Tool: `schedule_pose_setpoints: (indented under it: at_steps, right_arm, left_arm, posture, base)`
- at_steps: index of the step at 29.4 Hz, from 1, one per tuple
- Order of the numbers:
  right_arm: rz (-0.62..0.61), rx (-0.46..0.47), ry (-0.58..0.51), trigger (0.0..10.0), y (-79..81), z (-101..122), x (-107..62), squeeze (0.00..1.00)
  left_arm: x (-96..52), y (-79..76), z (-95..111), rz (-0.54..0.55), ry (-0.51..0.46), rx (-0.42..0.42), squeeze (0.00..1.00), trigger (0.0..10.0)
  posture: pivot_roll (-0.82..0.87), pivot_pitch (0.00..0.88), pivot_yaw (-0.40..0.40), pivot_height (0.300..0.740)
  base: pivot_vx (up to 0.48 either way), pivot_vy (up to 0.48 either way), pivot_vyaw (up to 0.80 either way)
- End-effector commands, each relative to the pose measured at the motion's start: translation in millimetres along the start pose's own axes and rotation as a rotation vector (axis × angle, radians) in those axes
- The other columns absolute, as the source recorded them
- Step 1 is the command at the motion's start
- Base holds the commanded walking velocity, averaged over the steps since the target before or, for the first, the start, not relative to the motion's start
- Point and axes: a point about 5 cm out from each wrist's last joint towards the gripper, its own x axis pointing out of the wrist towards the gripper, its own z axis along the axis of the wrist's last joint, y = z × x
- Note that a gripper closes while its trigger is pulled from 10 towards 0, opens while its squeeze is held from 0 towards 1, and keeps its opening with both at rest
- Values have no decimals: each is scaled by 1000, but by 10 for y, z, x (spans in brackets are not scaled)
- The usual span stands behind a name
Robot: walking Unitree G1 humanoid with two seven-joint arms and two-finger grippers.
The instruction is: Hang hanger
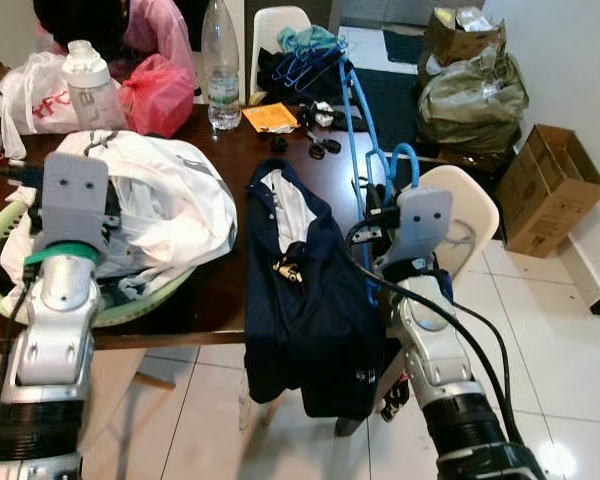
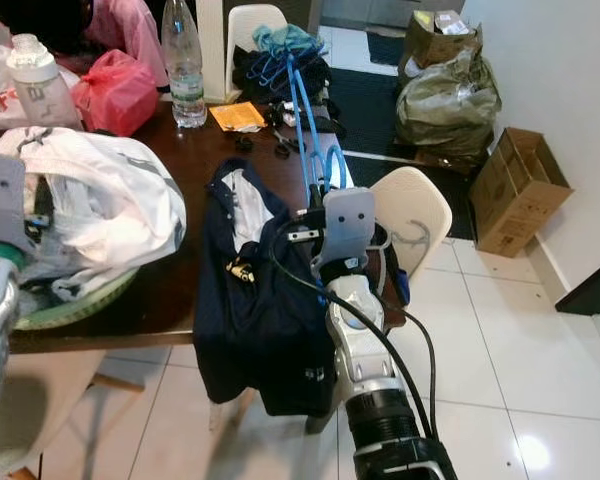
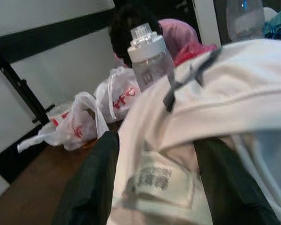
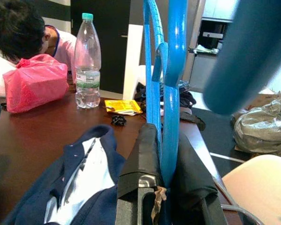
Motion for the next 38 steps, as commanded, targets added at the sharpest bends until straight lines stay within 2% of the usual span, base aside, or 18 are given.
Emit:
schedule_pose_setpoints:
  at_steps: [1, 6, 7, 11, 12, 13, 15, 17, 21, 25, 29, 32, 33, 34, 35, 36, 37, 38]
  right_arm:
    - [-1, 5, 8, 10000, 0, -13, -9, 0]
    - [-6, 0, 11, 10000, -26, -16, -36, 0]
    - [-8, -1, 12, 10000, -33, -16, -42, 0]
    - [-11, -4, 13, 10000, -44, -11, -45, 0]
    - [-12, -5, 12, 10000, -49, -9, -44, 0]
    - [-12, -5, 12, 10000, -49, -9, -44, 0]
    - [-12, -7, 12, 10000, -56, -6, -43, 0]
    - [-11, -8, 12, 10000, -59, -4, -41, 0]
    - [-10, -8, 10, 10000, -57, 4, -33, 0]
    - [-8, -7, 6, 10000, -51, 16, -17, 0]
    - [-8, -7, 6, 10000, -48, 20, -15, 0]
    - [-9, -5, 5, 10000, -44, 24, -12, 0]
    - [-13, -4, -3, 10000, -42, 44, -7, 0]
    - [-13, -4, -3, 10000, -42, 44, -7, 0]
    - [-15, -3, -7, 10000, -44, 55, -4, 0]
    - [-18, -2, -17, 10000, -45, 83, 6, 0]
    - [-18, -2, -17, 10000, -45, 83, 6, 0]
    - [-19, 0, -24, 10000, -43, 101, 12, 0]
  left_arm:
    - [53, 26, 0, 4, -26, 12, 0, 10000]
    - [192, 109, 41, 23, -63, 18, 0, 10000]
    - [223, 110, 17, 11, -40, -19, 0, 10000]
    - [281, 124, -42, 0, -9, -43, 0, 9922]
    - [303, 136, -62, 2, -4, -48, 0, 8157]
    - [303, 136, -62, 2, -4, -48, 0, 8157]
    - [340, 149, -105, 5, 15, -70, 0, 353]
    - [354, 153, -143, 4, 44, -95, 0, 0]
    - [363, 170, -182, 5, 67, -134, 0, 0]
    - [394, 240, -119, 2, 29, -223, 0, 0]
    - [407, 252, -95, 3, 14, -230, 0, 0]
    - [376, 210, -46, -21, -22, -190, 0, 0]
    - [311, 126, 15, -64, -71, -137, 0, 0]
    - [311, 126, 15, -64, -71, -137, 0, 0]
    - [283, 94, 44, -82, -93, -103, 0, 0]
    - [221, 39, 121, -111, -145, -23, 0, 0]
    - [221, 39, 121, -111, -145, -23, 0, 0]
    - [185, 13, 169, -122, -176, 22, 0, 0]
  posture:
    - [69, 88, -6, 740]
    - [56, 93, -3, 740]
    - [52, 96, -1, 740]
    - [41, 101, -2, 740]
    - [41, 101, -3, 740]
    - [41, 101, -3, 740]
    - [41, 103, -5, 740]
    - [40, 103, -7, 740]
    - [40, 102, -8, 740]
    - [42, 101, -10, 740]
    - [44, 101, -8, 740]
    - [42, 103, -3, 740]
    - [43, 101, 0, 740]
    - [43, 101, 0, 740]
    - [43, 101, 2, 740]
    - [43, 100, 3, 740]
    - [43, 100, 3, 740]
    - [42, 97, 8, 740]
  base:
    - [0, 0, 0]
    - [0, 0, 0]
    - [0, 0, 0]
    - [0, 0, 0]
    - [0, 0, 0]
    - [0, 0, 0]
    - [0, 0, 0]
    - [0, 0, 0]
    - [0, 0, 0]
    - [0, 0, 0]
    - [0, 0, 0]
    - [0, 0, 0]
    - [0, 0, 0]
    - [0, 0, 0]
    - [0, 0, 0]
    - [0, 0, 0]
    - [0, 0, 0]
    - [0, 0, 0]
